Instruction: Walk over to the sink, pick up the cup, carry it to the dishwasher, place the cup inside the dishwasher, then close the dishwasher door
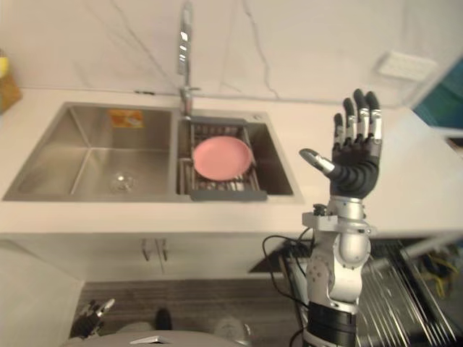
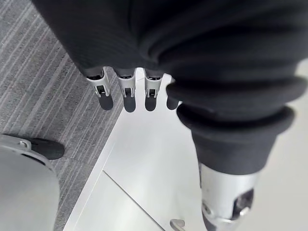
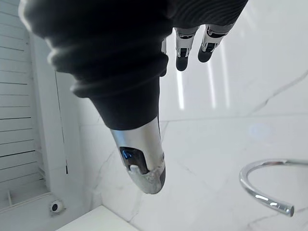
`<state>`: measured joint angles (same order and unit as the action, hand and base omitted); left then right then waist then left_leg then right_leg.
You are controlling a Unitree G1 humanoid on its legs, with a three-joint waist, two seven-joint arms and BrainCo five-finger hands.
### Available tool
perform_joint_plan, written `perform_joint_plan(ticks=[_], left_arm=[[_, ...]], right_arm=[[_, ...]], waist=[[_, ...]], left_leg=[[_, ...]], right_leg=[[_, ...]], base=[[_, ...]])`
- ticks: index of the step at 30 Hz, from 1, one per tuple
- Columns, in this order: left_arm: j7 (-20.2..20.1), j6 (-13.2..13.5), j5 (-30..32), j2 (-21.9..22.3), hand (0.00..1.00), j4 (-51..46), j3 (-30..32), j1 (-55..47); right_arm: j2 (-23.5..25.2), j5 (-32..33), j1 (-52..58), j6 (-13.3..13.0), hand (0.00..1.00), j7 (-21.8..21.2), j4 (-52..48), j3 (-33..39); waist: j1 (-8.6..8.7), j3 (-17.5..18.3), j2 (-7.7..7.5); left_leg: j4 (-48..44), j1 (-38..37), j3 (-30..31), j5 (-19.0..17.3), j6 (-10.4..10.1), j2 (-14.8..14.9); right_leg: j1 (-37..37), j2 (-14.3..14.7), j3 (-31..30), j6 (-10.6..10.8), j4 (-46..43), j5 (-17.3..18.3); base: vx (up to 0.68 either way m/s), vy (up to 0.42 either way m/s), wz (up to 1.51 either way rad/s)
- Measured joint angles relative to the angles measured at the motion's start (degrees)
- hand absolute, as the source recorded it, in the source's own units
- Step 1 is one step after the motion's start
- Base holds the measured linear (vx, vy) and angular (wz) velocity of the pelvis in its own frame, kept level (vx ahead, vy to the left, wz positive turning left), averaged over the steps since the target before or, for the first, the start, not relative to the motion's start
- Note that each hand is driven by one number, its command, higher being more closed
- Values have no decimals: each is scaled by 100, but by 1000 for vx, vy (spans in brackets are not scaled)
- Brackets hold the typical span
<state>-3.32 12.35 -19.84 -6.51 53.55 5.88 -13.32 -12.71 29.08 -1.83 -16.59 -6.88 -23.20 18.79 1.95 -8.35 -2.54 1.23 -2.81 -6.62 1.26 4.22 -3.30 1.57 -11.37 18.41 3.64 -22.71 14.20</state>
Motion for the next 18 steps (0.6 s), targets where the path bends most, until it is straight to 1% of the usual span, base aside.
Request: perform_joint_plan(ticks=[1, 2, 3, 4, 6, 7, 8, 9, 11, 12, 15, 16, 18], left_arm=[[0, -1, 26, -4, 0, 7, -10, -4], [-2, -3, 63, -31, 0, 17, -65, -33], [-3, -2, 103, -77, 0, 24, -90, -83], [-4, -2, 117, -95, 0, 53, -95, -93], [-17, -2, 166, 6, 0, 167, -110, -178], [-25, -1, 178, 23, 0, 171, -109, -199], [-93, 8, 253, 63, 0, 218, -126, -201], [-108, 16, 330, 74, 0, 241, -128, -205], [-119, 55, 409, 77, 0, 247, -139, -190], [-126, 120, 424, 78, 0, 247, -140, -187], [-127, 248, 427, 76, 0, 249, -135, -194], [-127, 299, 429, 61, 0, 255, -129, -195], [-125, 405, 441, 52, 0, 283, -130, -200]], right_arm=[[-3, 40, 12, -1, 0, 3, -36, 2], [-2, 89, 21, -1, 0, 0, -61, -4], [0, 89, 23, -1, 0, 3, -61, -11], [-13, 89, 23, -3, 0, 3, -60, -9], [-44, 88, -35, -3, 0, 37, -56, -11], [-48, 85, -46, -3, 0, 71, -56, -11], [-88, 77, -68, -1, 0, 210, -36, -8], [-102, 64, -68, 1, 0, 258, -16, -7], [-133, 2, -99, 0, 0, 328, -10, -12], [-131, -49, -130, 0, 0, 421, -9, -15], [-126, -284, -129, 9, 0, 539, 84, -21], [-123, -482, -127, 32, 0, 680, 200, -26], [-98, -673, -120, 71, 0, 873, 275, -27]], waist=[[2, 27, -1], [-4, 81, -46], [-33, 136, -71], [-40, 206, -146], [-66, 346, 109], [-63, 372, 144], [-60, 400, 211], [-48, 418, 234], [-39, 450, 245], [-26, 448, 239], [-38, 449, 222], [-44, 452, 190], [-51, 459, 164]], left_leg=[[10, 2, 36, 4, -6, -6], [21, -24, 67, 21, -59, -16], [46, -41, 74, -4, -100, -70], [78, -56, 79, -8, -112, -92], [333, -154, 0, 22, -247, 82], [365, -156, -9, 29, -258, 101], [363, -160, -69, 30, -271, 169], [363, -230, -129, 10, -300, 208], [362, -310, -156, -36, -366, 246], [363, -323, -167, -51, -381, 260], [364, -305, -205, -68, -377, 274], [365, -300, -222, -71, -377, 276], [365, -301, -253, -75, -379, 275]], right_leg=[[50, 25, -107, -11, 217, -130], [55, 65, -264, -44, 647, -546], [39, 47, -333, -105, 974, -1052], [11, 22, -366, 92, 1086, -1172], [-175, 250, -318, 69, 1586, -1318], [-187, 283, -318, 63, 1651, -1345], [-264, 373, -321, 22, 1849, -1406], [-391, 427, -326, 7, 1976, -1423], [-507, 483, -336, 3, 2086, -1426], [-553, 508, -335, -18, 2158, -1448], [-552, 531, -359, -16, 2228, -1486], [-551, 536, -371, -15, 2250, -1503], [-552, 536, -393, -17, 2270, -1528]], base=[[140, -64, 57], [170, -129, 46], [205, -164, 36], [214, -193, 13], [178, -137, -12], [162, -96, -19], [155, -83, -14], [148, -79, -13], [108, -62, -8], [71, -50, -6], [8, -24, -5], [-30, -12, -5], [-34, -4, -7]])
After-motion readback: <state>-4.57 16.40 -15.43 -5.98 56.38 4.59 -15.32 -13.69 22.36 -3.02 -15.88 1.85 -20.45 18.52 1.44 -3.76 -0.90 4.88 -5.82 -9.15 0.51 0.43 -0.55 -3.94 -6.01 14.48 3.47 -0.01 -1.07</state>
